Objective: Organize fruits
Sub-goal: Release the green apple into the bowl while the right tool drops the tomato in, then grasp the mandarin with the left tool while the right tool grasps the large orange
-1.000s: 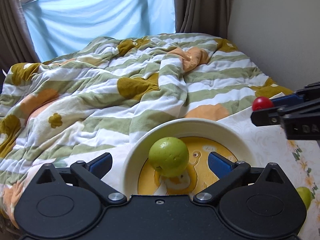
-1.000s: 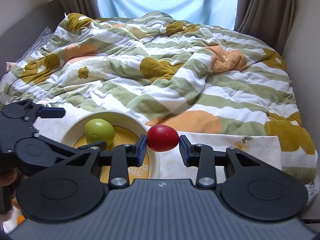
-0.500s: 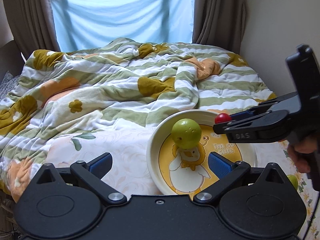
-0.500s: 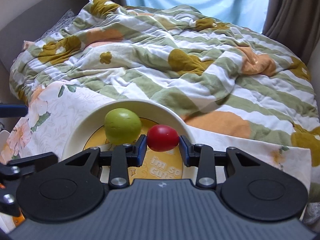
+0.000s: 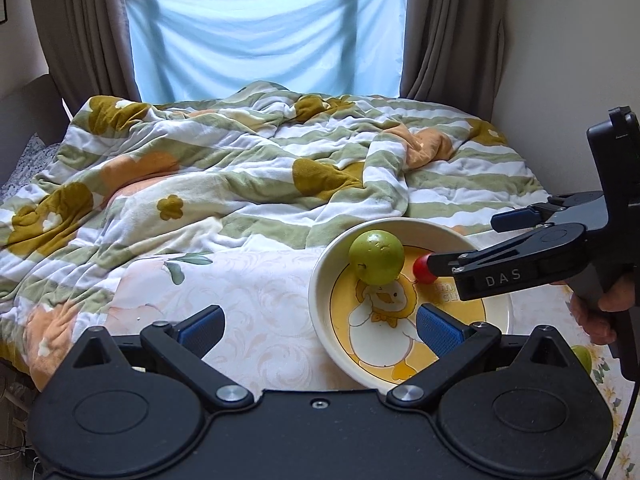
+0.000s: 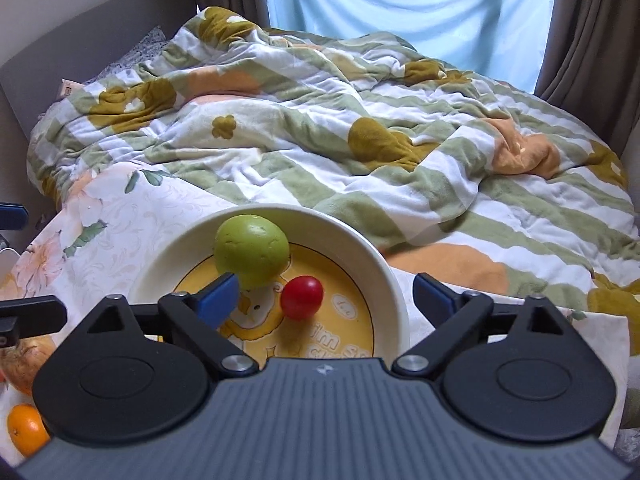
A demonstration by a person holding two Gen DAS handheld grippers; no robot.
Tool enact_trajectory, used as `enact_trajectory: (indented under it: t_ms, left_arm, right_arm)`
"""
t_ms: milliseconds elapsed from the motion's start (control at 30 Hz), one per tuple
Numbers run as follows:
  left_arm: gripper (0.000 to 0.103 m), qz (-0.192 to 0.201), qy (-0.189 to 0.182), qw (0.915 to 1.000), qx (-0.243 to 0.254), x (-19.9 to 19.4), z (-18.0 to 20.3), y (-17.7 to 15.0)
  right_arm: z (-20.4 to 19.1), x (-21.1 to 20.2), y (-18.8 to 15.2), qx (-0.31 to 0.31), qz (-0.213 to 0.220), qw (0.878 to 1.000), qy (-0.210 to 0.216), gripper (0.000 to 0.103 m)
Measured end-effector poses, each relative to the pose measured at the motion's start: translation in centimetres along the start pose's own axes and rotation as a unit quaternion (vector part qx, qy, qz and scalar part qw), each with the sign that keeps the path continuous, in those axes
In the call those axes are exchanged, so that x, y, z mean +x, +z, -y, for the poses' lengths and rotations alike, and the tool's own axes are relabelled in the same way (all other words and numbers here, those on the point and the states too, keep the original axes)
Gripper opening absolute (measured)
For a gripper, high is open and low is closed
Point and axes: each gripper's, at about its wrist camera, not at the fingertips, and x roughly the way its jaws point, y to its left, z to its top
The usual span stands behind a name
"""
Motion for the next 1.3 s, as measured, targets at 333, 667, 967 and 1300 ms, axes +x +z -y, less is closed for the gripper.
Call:
enact_trajectory:
  t_ms: [333, 667, 967, 1300]
  left_arm:
    - [0.103, 0.03, 0.009, 0.9994, -0.015, -4.8, 1.1, -0.8]
    - [0.103, 0.078, 0.034, 0.996, -0.026, -11.4, 3.3, -4.0]
    - [0.103, 0.098, 0.061, 0.9921, -0.049, -16.2, 4.0, -8.3]
    - [0.103, 0.072, 0.097, 0.99, -0.072, -17.8, 1.6, -12.9]
  right_arm:
    - [-0.7, -5.7, -0.4, 0.002, 0.009, 1.0, -0.027, 0.103]
    - [-1.6, -13.4, -3.0, 0.015, 0.034, 0.999, -0.025, 0.103]
    - [-4.0, -19.2, -6.8, -0.002, 0.055, 0.998, -0.021, 0.103]
    - [-6.3, -21.8, -11.1, 0.022, 0.051, 0.998, -0.03, 0.103]
